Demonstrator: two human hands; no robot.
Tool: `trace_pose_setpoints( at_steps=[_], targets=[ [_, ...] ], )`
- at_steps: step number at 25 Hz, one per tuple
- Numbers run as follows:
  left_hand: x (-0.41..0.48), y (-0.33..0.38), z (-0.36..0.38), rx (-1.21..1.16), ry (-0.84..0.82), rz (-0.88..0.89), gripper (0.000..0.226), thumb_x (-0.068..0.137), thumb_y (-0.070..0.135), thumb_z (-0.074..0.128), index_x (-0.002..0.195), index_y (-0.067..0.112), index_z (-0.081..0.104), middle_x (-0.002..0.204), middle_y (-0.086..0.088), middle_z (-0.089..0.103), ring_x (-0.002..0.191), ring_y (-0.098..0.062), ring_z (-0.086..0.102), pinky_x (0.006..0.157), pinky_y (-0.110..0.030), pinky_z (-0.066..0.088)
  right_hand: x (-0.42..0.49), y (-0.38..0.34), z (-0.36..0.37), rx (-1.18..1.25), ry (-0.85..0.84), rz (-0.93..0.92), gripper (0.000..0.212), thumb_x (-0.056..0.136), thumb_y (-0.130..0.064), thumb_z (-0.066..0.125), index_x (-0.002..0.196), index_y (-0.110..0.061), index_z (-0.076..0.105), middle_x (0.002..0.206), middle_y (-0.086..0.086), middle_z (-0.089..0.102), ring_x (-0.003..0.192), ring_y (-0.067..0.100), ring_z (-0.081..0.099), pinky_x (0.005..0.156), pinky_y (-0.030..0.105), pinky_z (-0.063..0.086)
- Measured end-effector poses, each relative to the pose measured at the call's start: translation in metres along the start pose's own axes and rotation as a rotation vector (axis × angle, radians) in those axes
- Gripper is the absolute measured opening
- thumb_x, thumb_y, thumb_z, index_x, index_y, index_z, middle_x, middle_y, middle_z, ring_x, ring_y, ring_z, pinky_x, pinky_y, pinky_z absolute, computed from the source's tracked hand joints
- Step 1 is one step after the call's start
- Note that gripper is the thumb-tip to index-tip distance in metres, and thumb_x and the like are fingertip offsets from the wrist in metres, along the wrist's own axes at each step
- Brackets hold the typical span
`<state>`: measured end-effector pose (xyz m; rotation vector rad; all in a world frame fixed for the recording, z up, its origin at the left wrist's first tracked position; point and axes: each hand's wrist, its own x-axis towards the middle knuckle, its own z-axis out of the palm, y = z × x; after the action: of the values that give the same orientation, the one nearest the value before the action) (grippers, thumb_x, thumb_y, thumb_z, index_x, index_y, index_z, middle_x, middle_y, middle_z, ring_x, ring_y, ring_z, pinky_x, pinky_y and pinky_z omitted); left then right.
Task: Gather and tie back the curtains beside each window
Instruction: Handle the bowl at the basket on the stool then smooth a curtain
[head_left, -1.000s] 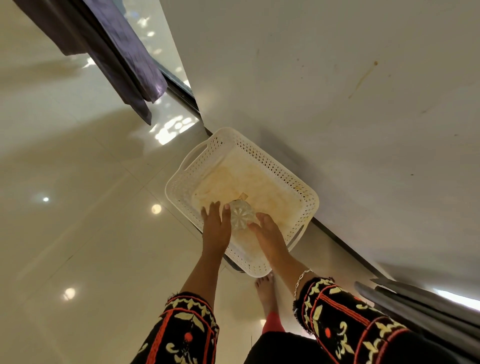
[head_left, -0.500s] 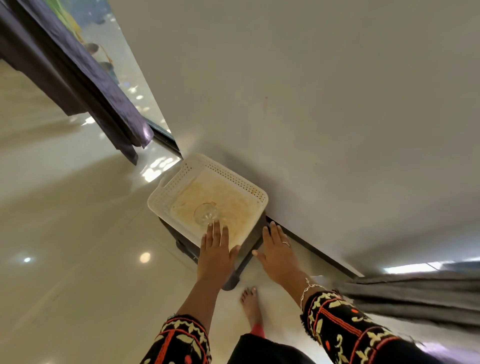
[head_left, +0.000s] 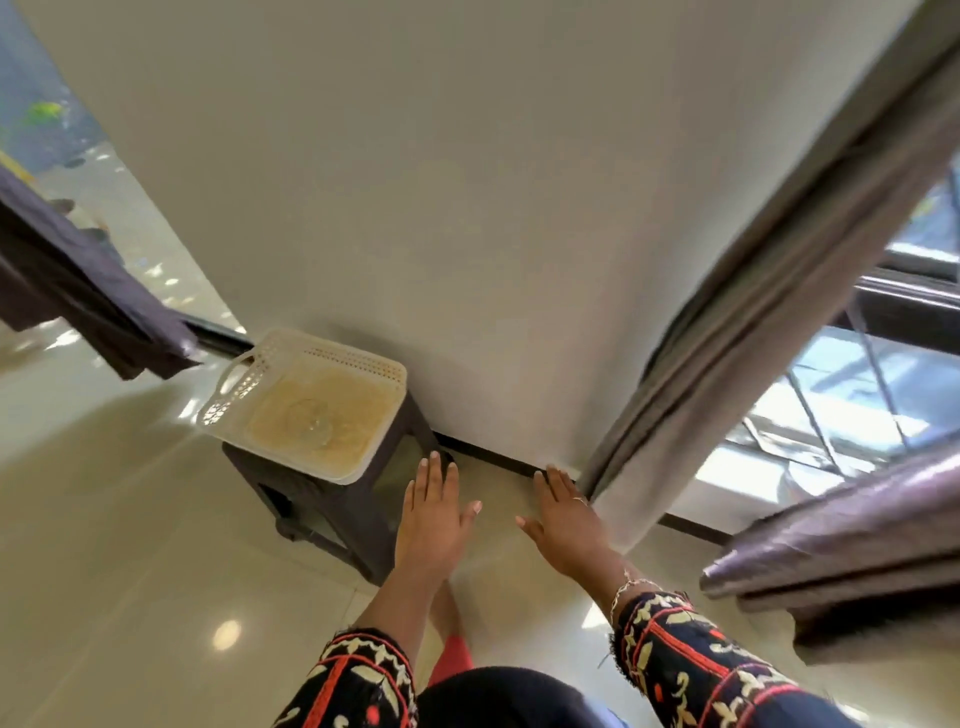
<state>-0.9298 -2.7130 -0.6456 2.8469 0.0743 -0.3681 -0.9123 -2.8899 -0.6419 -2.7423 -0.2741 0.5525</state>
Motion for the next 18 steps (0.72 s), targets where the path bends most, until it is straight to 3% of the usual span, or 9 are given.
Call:
trace_pose_setpoints(
  at_steps=[5,10,18],
  targets=[
    [-0.032,0.070,-0.005,0.086,-0.029,0.211,0.064,0.098,0.046,0.022,0.148,0.012,0.002,0.157,-0.010,-0.007,0.145,-0.022,-0.009,0.117,-0.034,-0.003,-0.072,0.048,-0.015,-0.022,0.162,0.112,0.071,0.093,-0.047,0.039,0.147,-0.010,0.013,0.156,0.012,0.010,0.143,0.024,0.012,0.115,0.031,0.013],
    [-0.044,0.139,-0.006,0.125,-0.122,0.413,0.062,0.098,0.044,0.025,0.148,0.011,0.006,0.157,-0.011,-0.006,0.145,-0.022,-0.006,0.118,-0.034,-0.001,-0.125,0.102,-0.027,-0.007,0.162,0.293,0.071,0.095,-0.049,0.034,0.147,-0.008,0.010,0.156,0.013,0.005,0.144,0.023,0.005,0.116,0.029,0.004],
    [-0.028,0.222,0.024,0.199,-0.200,0.633,0.063,0.099,0.044,0.024,0.148,0.011,0.003,0.156,-0.010,-0.011,0.145,-0.021,-0.010,0.118,-0.033,-0.002,-0.169,0.178,-0.037,-0.007,0.179,0.487,0.070,0.095,-0.048,0.034,0.147,-0.006,0.011,0.156,0.014,0.005,0.144,0.023,0.004,0.117,0.029,0.004]
  ],
)
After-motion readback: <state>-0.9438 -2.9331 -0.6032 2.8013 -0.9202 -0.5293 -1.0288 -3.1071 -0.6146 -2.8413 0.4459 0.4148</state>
